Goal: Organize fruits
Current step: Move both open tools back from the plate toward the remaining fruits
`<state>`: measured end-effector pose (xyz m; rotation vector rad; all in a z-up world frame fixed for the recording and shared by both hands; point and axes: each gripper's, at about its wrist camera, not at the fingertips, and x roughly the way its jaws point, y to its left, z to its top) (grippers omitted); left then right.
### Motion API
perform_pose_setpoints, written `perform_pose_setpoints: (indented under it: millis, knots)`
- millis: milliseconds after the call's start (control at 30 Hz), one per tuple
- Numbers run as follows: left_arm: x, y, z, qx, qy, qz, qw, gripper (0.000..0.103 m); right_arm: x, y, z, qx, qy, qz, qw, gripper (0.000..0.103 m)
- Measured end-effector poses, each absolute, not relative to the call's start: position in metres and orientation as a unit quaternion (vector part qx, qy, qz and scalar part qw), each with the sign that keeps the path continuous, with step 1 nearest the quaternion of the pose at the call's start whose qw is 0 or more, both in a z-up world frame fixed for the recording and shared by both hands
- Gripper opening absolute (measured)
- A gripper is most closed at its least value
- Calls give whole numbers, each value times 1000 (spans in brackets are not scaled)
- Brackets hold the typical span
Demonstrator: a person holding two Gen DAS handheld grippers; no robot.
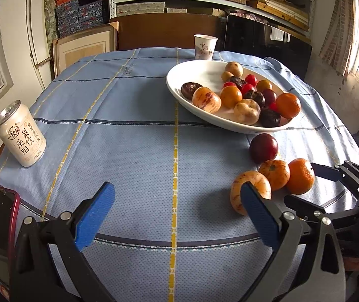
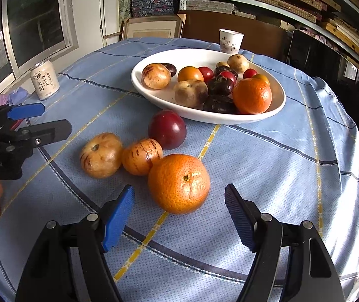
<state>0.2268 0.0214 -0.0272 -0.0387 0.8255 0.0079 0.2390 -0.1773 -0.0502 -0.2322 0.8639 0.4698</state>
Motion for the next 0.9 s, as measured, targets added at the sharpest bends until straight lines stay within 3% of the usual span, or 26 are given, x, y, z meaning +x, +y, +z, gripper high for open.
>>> perform_pose_setpoints:
  millis: [533, 700, 900]
  knots:
    - [230, 25, -30, -31, 410, 6, 912, 98, 246, -180, -51, -95, 417, 224, 876, 73]
    - [230, 26, -30, -32, 410, 6, 912, 98, 245, -178, -53, -97, 421, 229, 873, 58]
    - [230, 27, -31, -32, 411, 6, 911, 98, 246, -178, -54, -96, 423, 229, 871, 56]
